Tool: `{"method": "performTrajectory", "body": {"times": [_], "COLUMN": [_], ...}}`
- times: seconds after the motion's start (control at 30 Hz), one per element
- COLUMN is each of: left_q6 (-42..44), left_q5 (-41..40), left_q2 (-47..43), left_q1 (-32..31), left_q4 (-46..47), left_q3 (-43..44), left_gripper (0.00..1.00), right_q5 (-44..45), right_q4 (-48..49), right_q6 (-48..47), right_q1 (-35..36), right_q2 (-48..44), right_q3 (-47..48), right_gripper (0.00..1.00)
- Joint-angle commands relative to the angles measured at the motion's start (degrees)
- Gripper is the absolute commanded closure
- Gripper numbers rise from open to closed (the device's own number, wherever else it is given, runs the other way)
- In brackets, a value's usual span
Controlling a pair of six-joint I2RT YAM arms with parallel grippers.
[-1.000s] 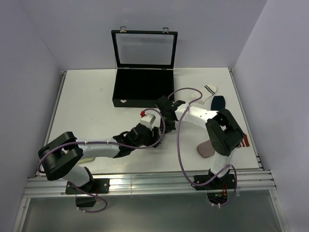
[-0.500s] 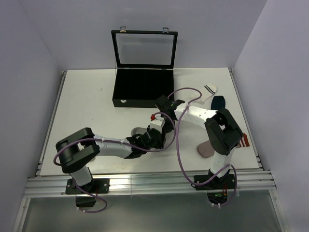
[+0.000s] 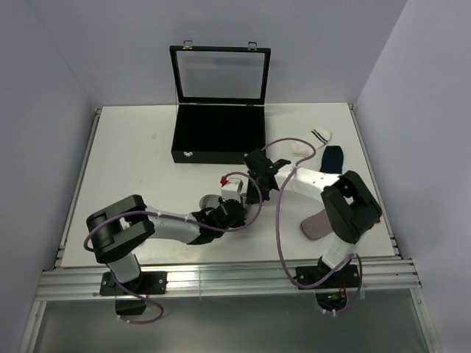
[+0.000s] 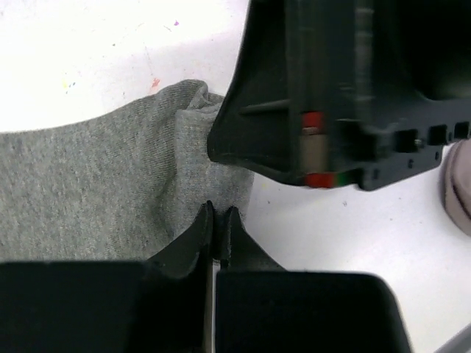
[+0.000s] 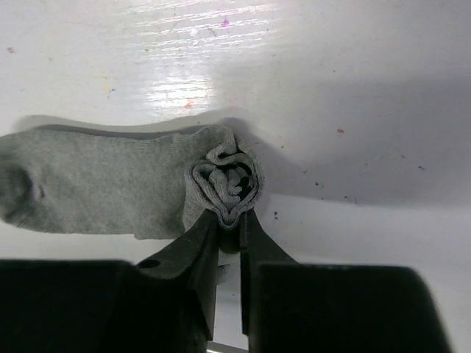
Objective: Roll the socks
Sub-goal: Roll the sock at the center of the board.
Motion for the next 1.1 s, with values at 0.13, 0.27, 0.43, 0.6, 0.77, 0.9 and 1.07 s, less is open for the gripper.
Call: {"method": "performTrajectory", "body": {"times": [0.13,0.27,0.43,0.6,0.77,0.9,1.07], "left_q6": [-6.4,-8.9,-13.7,-19.0,-22.4,-25.6,-27.9], "left_q5": [5.7,10.1,17.1,22.3,25.0,26.1,27.3], "left_q2": [-4.0,-8.4,-9.9,-10.3,-10.1,-9.6,-7.2], "left_q1": [1.7,4.3,8.8,13.8,16.8,18.7,20.1], "left_q4": [1.2,5.2,11.6,18.7,24.1,27.1,30.1], "left_q3": [-10.6,-15.2,-21.0,-26.9,-30.9,-33.1,-35.0], "left_gripper": [0.99,0.99,0.99,0.99,0.99,0.99,0.99], "right_q5": [-7.0,-8.5,-11.9,-14.1,-18.1,-21.2,-24.7], "right_q4": [14.0,20.0,26.5,30.1,36.9,41.4,44.7], "right_q6": [3.8,3.7,2.7,1.4,1.1,0.6,0.2], "right_q1": [-1.6,-2.2,-2.2,-2.3,-2.1,-1.7,-1.2], "right_q2": [-11.5,-15.8,-17.0,-14.6,-12.4,-9.2,-4.6], "right_q3": [-9.7,-13.5,-15.8,-17.7,-21.2,-22.1,-21.2], "right_gripper": [0.63,0.55,0.45,0.4,0.38,0.38,0.37]}}
